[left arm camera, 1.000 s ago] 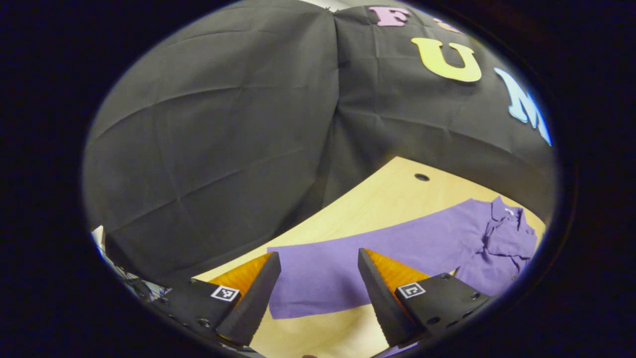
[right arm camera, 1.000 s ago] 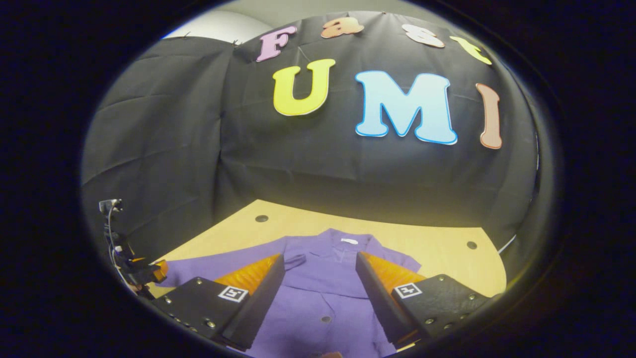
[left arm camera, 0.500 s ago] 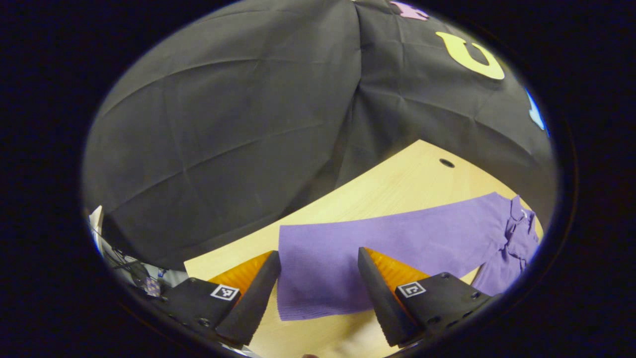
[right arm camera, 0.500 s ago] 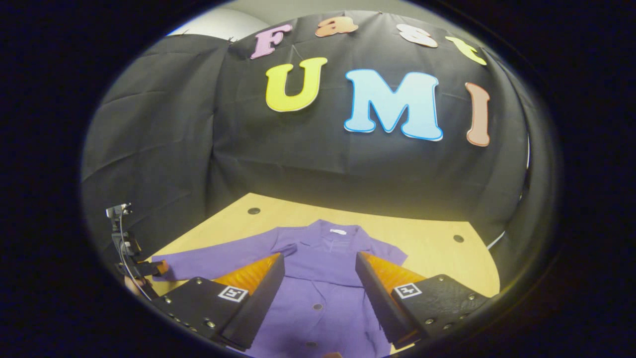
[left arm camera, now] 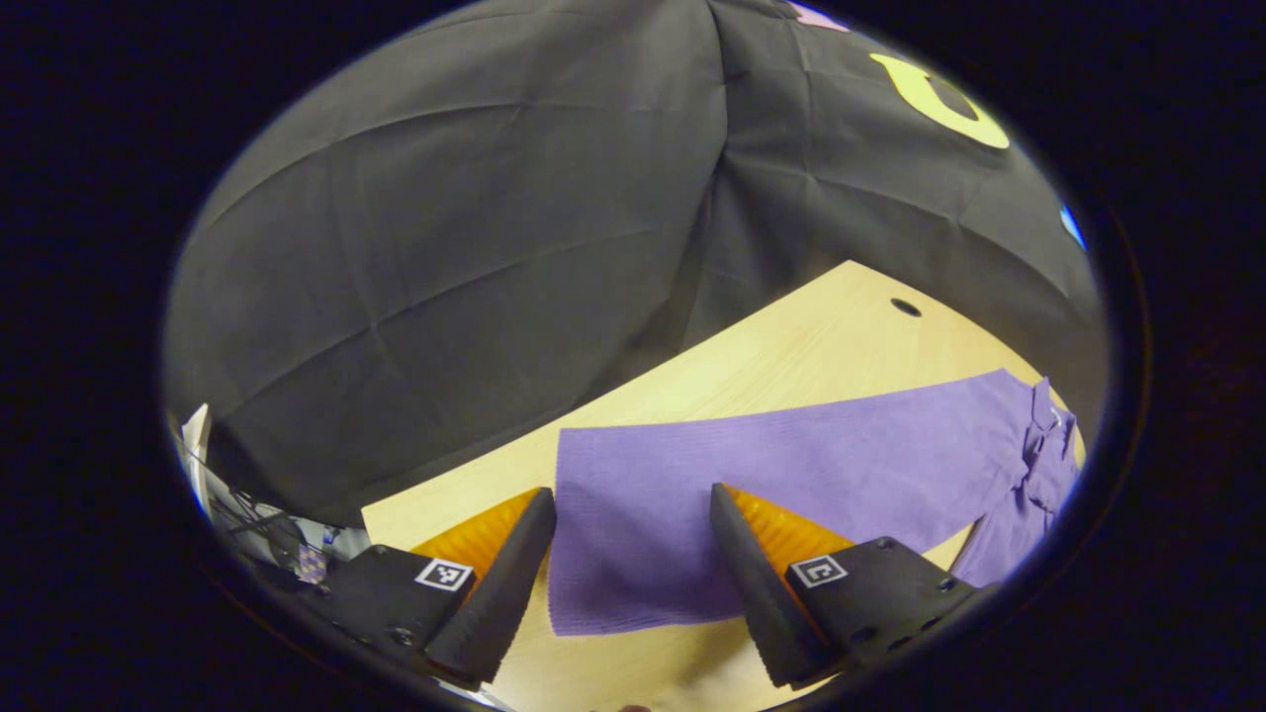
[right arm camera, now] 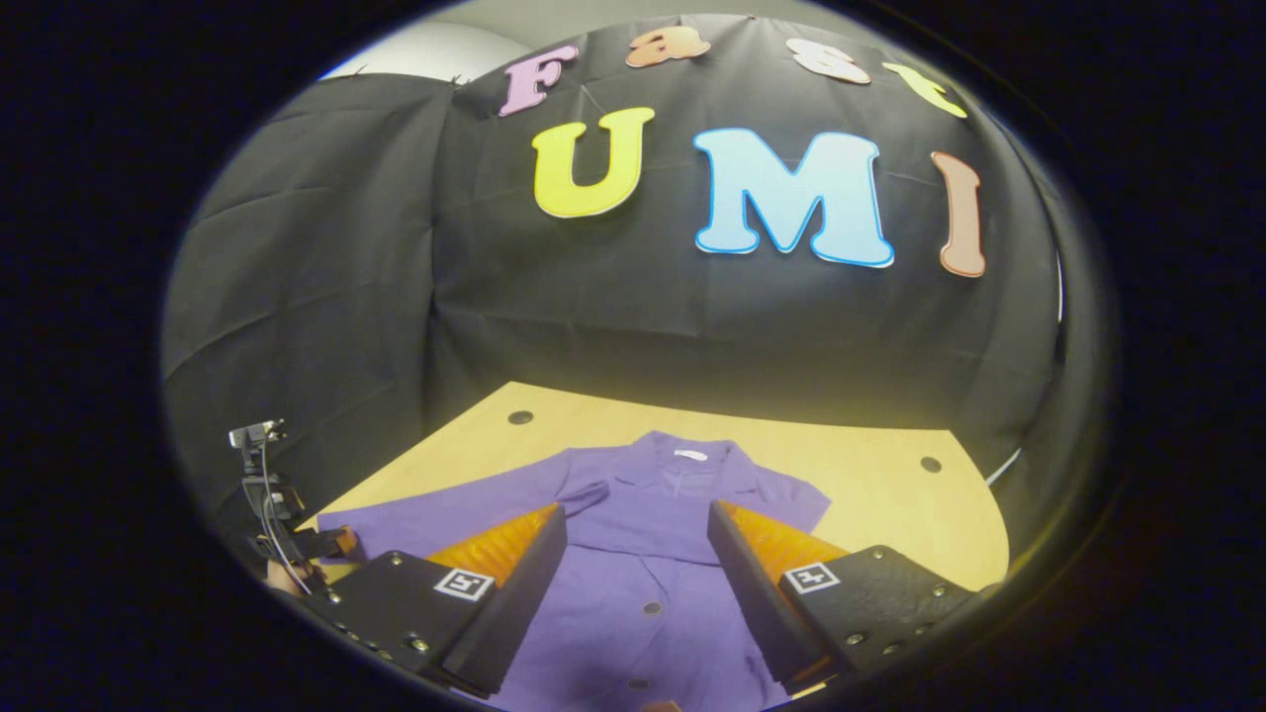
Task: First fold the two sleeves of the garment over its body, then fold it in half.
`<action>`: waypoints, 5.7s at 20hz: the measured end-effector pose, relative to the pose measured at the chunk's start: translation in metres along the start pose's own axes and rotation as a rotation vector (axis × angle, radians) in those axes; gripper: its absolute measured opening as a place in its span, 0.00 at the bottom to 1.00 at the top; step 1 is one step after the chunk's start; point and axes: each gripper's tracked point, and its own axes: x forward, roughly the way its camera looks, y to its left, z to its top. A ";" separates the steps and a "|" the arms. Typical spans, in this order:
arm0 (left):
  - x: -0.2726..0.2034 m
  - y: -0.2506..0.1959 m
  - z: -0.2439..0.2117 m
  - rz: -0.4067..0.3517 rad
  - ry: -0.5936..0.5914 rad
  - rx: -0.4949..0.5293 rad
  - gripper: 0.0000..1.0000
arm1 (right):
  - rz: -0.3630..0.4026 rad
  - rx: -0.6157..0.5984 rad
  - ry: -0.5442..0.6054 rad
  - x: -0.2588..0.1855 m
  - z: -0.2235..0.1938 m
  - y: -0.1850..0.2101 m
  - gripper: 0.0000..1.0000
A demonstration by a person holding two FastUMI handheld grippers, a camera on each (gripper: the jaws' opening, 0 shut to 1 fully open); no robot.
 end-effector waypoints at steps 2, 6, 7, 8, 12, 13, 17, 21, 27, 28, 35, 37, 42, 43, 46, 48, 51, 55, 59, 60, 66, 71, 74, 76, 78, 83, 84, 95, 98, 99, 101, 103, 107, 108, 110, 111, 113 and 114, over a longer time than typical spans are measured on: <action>-0.002 -0.004 0.003 -0.011 -0.002 0.001 0.92 | 0.015 0.005 0.007 0.000 -0.001 0.003 0.91; 0.008 -0.013 0.006 -0.041 -0.022 -0.003 0.61 | 0.025 0.020 0.015 -0.001 -0.004 -0.001 0.91; 0.011 -0.016 0.007 -0.046 -0.027 -0.012 0.50 | 0.025 0.030 0.017 -0.002 -0.004 -0.003 0.91; 0.009 -0.018 0.009 -0.046 -0.034 -0.014 0.39 | 0.024 0.040 0.022 -0.003 -0.007 -0.005 0.91; 0.006 -0.018 0.010 -0.052 -0.036 0.006 0.19 | 0.005 0.079 0.035 -0.009 -0.014 -0.020 0.91; 0.010 -0.024 0.012 -0.065 -0.024 -0.006 0.07 | -0.001 0.088 0.036 -0.011 -0.016 -0.025 0.91; 0.003 -0.032 0.016 -0.110 0.031 -0.127 0.07 | -0.038 0.113 0.033 -0.021 -0.021 -0.048 0.91; -0.011 -0.040 0.034 -0.159 0.024 -0.245 0.07 | -0.065 0.153 0.031 -0.030 -0.028 -0.067 0.91; -0.062 -0.090 0.070 -0.283 -0.014 -0.212 0.07 | -0.093 0.172 0.028 -0.039 -0.041 -0.093 0.91; -0.070 -0.101 0.076 -0.304 -0.022 -0.206 0.07 | -0.096 0.171 0.022 -0.040 -0.042 -0.097 0.91; -0.125 -0.202 0.100 -0.484 -0.048 -0.136 0.07 | -0.114 0.180 -0.011 -0.047 -0.043 -0.123 0.91; -0.135 -0.231 0.102 -0.527 -0.050 -0.100 0.07 | -0.125 0.169 -0.018 -0.051 -0.045 -0.132 0.91; -0.164 -0.310 0.097 -0.645 -0.038 -0.031 0.07 | -0.169 0.110 -0.026 -0.065 -0.051 -0.155 0.92; -0.170 -0.324 0.098 -0.663 -0.042 -0.015 0.07 | -0.175 0.108 -0.025 -0.067 -0.052 -0.159 0.91; -0.191 -0.372 0.095 -0.731 -0.046 0.024 0.07 | -0.185 0.121 -0.012 -0.068 -0.058 -0.171 0.91; -0.202 -0.404 0.088 -0.776 -0.042 0.044 0.07 | -0.193 0.134 -0.005 -0.073 -0.060 -0.182 0.91; -0.221 -0.450 0.080 -0.837 -0.042 0.065 0.07 | -0.217 0.124 0.003 -0.080 -0.063 -0.202 0.91; -0.245 -0.504 0.062 -0.900 -0.031 0.090 0.07 | -0.248 0.125 0.019 -0.086 -0.070 -0.228 0.88; -0.258 -0.545 0.029 -0.938 0.001 0.179 0.06 | -0.270 0.150 0.023 -0.090 -0.076 -0.244 0.91; -0.258 -0.553 0.018 -0.944 0.011 0.200 0.06 | -0.274 0.150 0.025 -0.091 -0.078 -0.247 0.91; -0.269 -0.591 -0.029 -0.976 0.061 0.313 0.07 | -0.265 0.166 0.031 -0.091 -0.087 -0.248 0.91; -0.268 -0.613 -0.058 -0.984 0.075 0.406 0.07 | -0.215 0.162 0.053 -0.090 -0.097 -0.240 0.91; -0.263 -0.618 -0.079 -0.975 0.096 0.460 0.07 | -0.219 0.151 0.047 -0.093 -0.098 -0.243 0.92; -0.264 -0.619 -0.085 -0.980 0.098 0.480 0.09 | -0.236 0.160 0.046 -0.096 -0.101 -0.245 0.92; -0.269 -0.621 -0.088 -1.018 0.094 0.490 0.12 | -0.254 0.180 0.043 -0.099 -0.103 -0.246 0.88; -0.278 -0.612 -0.079 -1.049 0.062 0.492 0.74 | -0.271 0.176 0.071 -0.099 -0.113 -0.241 0.91; -0.278 -0.608 -0.075 -1.047 0.054 0.487 0.85 | -0.276 0.170 0.071 -0.099 -0.113 -0.240 0.91; -0.279 -0.500 -0.043 -1.011 -0.036 0.494 0.89 | -0.254 0.188 0.138 -0.101 -0.142 -0.188 0.91; -0.275 -0.455 -0.043 -0.986 -0.028 0.493 0.89 | -0.256 0.178 0.171 -0.105 -0.155 -0.172 0.92; -0.273 -0.440 -0.043 -0.982 -0.026 0.493 0.89 | -0.257 0.170 0.187 -0.107 -0.161 -0.167 0.92; -0.269 -0.408 -0.048 -0.970 -0.017 0.504 0.95 | -0.257 0.162 0.214 -0.112 -0.170 -0.156 0.92; -0.265 -0.376 -0.055 -0.964 -0.011 0.524 0.95 | -0.258 0.168 0.232 -0.117 -0.179 -0.145 0.95; -0.255 -0.313 -0.069 -0.955 0.021 0.512 0.96 | -0.279 0.186 0.259 -0.129 -0.200 -0.129 0.94; -0.253 -0.298 -0.073 -0.949 0.025 0.507 0.93 | -0.285 0.190 0.265 -0.133 -0.205 -0.126 0.91; -0.246 -0.265 -0.074 -0.932 0.011 0.504 0.95 | -0.298 0.198 0.283 -0.139 -0.218 -0.121 0.91; -0.243 -0.246 -0.076 -0.920 0.018 0.509 0.95 | -0.306 0.204 0.293 -0.142 -0.224 -0.120 0.91; -0.235 -0.217 -0.084 -0.902 0.033 0.514 1.00 | -0.316 0.221 0.309 -0.147 -0.235 -0.118 0.91; -0.232 -0.204 -0.089 -0.893 0.042 0.515 1.00 | -0.322 0.228 0.318 -0.149 -0.241 -0.118 0.91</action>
